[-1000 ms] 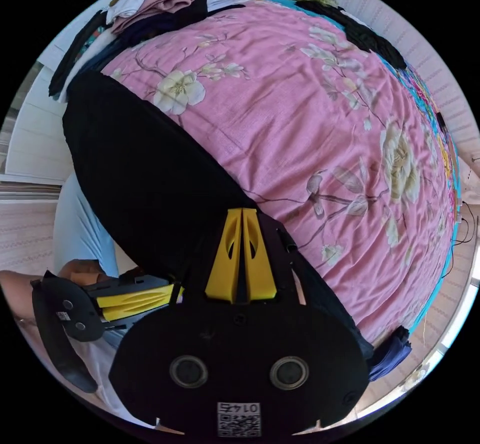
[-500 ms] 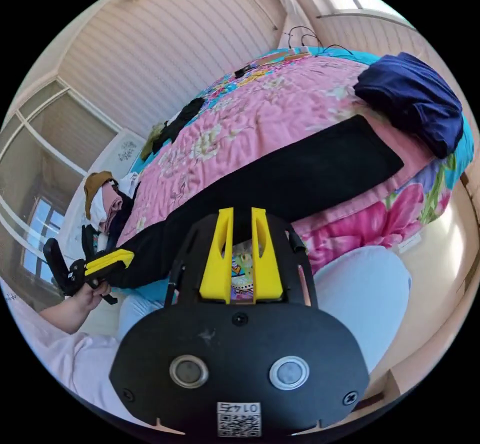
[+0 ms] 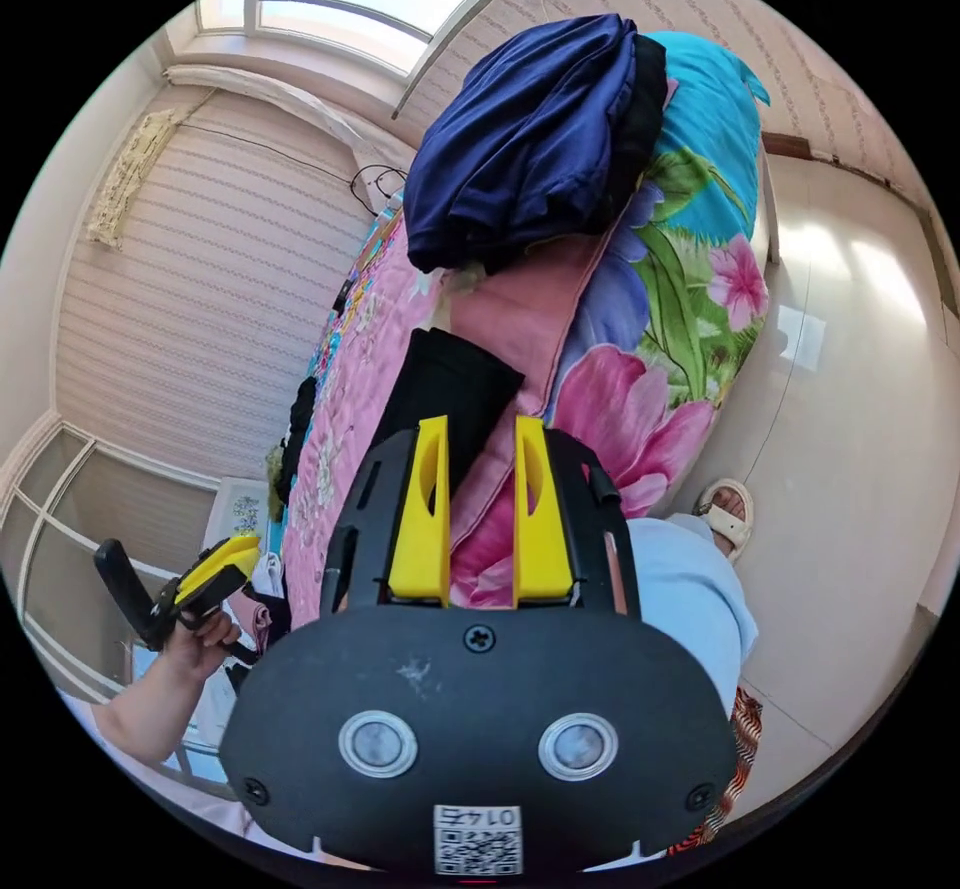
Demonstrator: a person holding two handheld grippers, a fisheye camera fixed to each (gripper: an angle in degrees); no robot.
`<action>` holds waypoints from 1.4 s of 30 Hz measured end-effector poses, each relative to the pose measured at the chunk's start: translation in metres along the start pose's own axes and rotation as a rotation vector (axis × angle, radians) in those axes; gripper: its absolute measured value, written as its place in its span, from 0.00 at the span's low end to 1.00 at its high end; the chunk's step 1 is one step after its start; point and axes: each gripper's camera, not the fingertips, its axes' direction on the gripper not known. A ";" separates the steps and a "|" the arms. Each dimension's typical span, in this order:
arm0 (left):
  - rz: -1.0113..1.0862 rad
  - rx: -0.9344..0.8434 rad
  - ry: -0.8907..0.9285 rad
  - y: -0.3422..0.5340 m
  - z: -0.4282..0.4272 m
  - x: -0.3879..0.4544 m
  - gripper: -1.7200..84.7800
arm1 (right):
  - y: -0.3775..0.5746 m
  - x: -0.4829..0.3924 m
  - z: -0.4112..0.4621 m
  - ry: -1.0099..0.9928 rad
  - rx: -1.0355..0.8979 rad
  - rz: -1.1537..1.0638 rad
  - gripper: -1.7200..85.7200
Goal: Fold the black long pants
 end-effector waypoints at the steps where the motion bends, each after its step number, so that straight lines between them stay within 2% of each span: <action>1: 0.027 -0.018 0.008 -0.019 0.012 0.001 0.09 | -0.007 0.001 0.000 0.002 -0.018 -0.011 0.11; 13: 0.145 -0.188 0.069 -0.157 0.122 0.014 0.12 | -0.026 0.009 -0.018 -0.097 0.024 -0.125 0.05; 18: 0.105 -0.310 0.044 -0.168 0.158 0.008 0.15 | -0.019 0.001 -0.011 -0.059 0.021 -0.157 0.04; 23: 0.104 -0.308 0.149 -0.154 0.158 -0.001 0.10 | -0.004 -0.005 0.002 -0.050 0.016 -0.173 0.04; 32: 0.054 -0.143 0.145 -0.085 0.076 -0.008 0.07 | 0.051 -0.031 0.041 0.045 -0.031 -0.221 0.04; 36: 0.015 -0.067 0.099 -0.014 0.016 -0.016 0.06 | 0.090 -0.050 0.052 -0.072 -0.067 -0.341 0.03; 42: -0.223 0.130 0.114 0.139 -0.083 -0.061 0.06 | 0.175 -0.118 0.054 -0.316 -0.223 -0.551 0.03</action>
